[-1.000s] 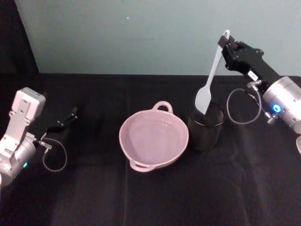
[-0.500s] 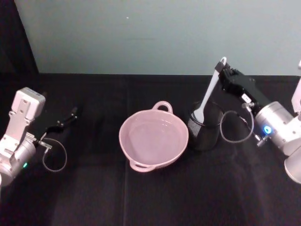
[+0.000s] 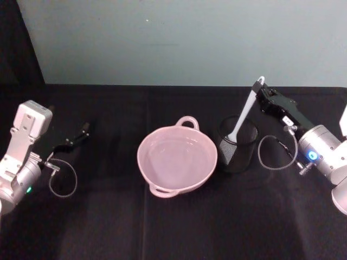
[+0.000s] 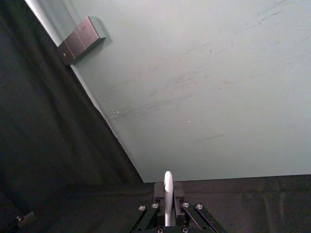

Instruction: Use the one hand to pick up the spoon and stir the clear water in the bowl.

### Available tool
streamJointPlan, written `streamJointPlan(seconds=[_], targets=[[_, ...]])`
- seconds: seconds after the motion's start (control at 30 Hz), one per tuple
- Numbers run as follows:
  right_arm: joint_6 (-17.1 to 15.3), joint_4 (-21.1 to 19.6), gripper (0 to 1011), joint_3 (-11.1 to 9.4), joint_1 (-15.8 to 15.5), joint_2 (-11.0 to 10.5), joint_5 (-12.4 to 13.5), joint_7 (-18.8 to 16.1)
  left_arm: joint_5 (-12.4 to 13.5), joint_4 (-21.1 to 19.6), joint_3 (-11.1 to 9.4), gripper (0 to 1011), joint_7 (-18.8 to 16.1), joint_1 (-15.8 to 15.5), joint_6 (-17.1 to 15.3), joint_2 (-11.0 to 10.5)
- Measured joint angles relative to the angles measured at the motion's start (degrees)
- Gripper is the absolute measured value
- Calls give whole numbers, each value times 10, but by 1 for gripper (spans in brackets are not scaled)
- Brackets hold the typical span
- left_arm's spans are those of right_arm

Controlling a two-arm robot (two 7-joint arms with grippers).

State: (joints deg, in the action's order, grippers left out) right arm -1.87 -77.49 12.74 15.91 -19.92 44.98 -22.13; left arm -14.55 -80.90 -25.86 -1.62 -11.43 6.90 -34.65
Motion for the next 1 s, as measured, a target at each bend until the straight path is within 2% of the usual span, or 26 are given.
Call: streamJointPlan(seconds=[0.13,0.33,0.9,1.0], targets=[[-2,6,110,-3,0,0,21,-8,0,0,0,1011,0,0,0,0],[-3,9,110,-1,2,-5,39,-13,0,0,0,1011,0,0,0,0],[-2,20,110,9,3,-17,60,-9,0,0,0,1011,0,0,0,0],[-4,22,147,10,4,-18,65,-9,0,0,0,1011,0,0,0,0]])
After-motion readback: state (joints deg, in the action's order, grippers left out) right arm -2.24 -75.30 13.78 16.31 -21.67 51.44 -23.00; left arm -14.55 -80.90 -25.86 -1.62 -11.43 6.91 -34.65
